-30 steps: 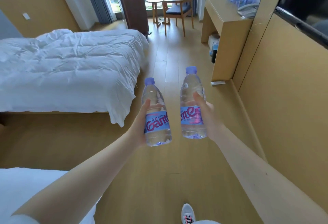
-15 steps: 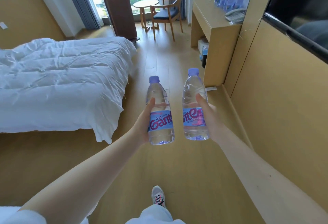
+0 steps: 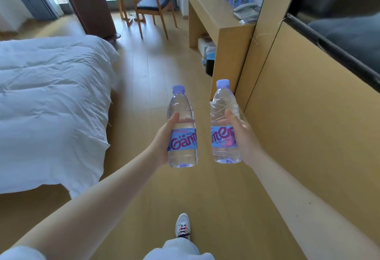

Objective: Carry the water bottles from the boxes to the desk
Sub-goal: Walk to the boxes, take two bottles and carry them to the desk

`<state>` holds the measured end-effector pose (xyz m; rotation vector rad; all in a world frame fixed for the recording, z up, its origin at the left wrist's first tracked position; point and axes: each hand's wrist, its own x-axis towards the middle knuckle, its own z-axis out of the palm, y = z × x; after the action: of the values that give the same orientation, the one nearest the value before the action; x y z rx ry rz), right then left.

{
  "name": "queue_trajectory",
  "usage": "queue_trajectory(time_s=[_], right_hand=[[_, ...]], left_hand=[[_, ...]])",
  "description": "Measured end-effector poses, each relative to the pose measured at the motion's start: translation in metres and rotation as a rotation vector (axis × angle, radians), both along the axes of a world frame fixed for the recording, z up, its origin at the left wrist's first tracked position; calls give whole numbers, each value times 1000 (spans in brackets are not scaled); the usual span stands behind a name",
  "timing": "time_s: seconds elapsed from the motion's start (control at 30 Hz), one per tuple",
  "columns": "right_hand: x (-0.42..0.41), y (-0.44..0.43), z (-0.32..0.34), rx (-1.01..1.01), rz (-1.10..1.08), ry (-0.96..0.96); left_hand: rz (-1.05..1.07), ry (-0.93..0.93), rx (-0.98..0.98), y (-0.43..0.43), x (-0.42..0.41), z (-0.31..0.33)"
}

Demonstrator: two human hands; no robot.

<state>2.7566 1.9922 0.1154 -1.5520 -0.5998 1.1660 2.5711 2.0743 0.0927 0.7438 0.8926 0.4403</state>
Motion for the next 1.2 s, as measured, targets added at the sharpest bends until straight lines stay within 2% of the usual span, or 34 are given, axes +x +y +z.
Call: queue_trajectory(time_s=[0.27, 0.63, 0.9, 1.2], right_hand=[[-21, 109, 13, 36, 41, -53], [-17, 213, 12, 49, 77, -7], [7, 322, -5, 66, 100, 77], [42, 464, -1, 102, 219, 129]], left_hand=[[12, -31, 5, 110, -17, 7], [49, -91, -10, 203, -17, 0], [175, -59, -44, 291, -4, -8], [261, -65, -39, 415, 35, 15]])
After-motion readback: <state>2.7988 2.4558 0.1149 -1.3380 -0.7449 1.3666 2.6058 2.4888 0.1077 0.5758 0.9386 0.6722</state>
